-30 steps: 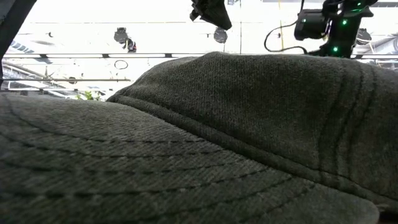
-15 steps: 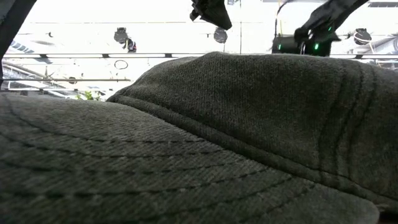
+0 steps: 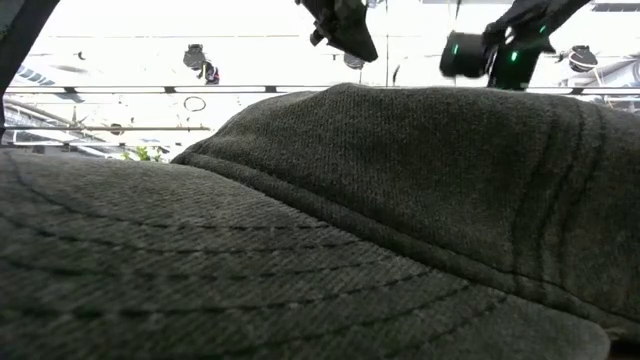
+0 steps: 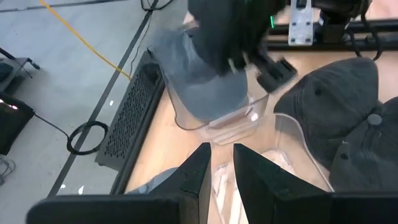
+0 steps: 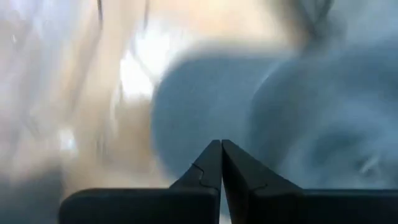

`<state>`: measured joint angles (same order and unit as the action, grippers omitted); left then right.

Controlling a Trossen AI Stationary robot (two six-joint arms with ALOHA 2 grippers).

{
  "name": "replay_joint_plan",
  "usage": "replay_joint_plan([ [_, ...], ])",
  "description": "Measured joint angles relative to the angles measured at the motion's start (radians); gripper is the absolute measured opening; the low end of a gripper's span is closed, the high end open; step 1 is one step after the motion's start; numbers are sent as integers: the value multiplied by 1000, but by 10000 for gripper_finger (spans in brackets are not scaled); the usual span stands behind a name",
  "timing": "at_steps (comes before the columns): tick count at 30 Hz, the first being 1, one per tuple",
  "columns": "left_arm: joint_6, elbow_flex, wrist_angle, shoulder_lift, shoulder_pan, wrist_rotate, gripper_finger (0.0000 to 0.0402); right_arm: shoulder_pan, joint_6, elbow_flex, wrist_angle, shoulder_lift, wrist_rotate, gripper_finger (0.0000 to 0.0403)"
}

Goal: Pick & Place hat
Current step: Put the bottom gray cap into the right transparent bin

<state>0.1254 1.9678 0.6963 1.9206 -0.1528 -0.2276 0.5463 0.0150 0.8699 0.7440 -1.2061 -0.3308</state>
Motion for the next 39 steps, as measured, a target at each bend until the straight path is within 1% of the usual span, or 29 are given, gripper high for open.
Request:
replay_joint_plan([
  [5,-3,-2,-14,-3,3,-1,79,18,-28,7,0,123,-12,0],
  [8,0,-2,-19,-6,3,-1,79,54,-43,9,10,134,-11,0],
  [11,0,-2,-21,-7,0,-2,79,116,-86,8,8,100,6,0],
  [15,1,-2,-19,-7,0,-5,79,228,-134,8,10,7,159,0],
  [18,1,-2,-19,-7,0,-6,79,284,-158,8,22,-76,220,0],
  [23,5,-1,-19,-7,0,-8,79,300,-169,10,62,-187,227,0],
  [29,10,-1,-19,-7,0,-8,79,299,-162,10,71,-258,228,0],
  [33,10,-1,-18,-7,0,-8,79,299,-155,7,72,-239,227,0],
  [36,10,-1,-17,-8,0,-8,79,299,-147,7,73,-177,222,0],
  [39,10,-1,-17,-8,0,-8,79,298,-139,7,75,-99,183,0],
])
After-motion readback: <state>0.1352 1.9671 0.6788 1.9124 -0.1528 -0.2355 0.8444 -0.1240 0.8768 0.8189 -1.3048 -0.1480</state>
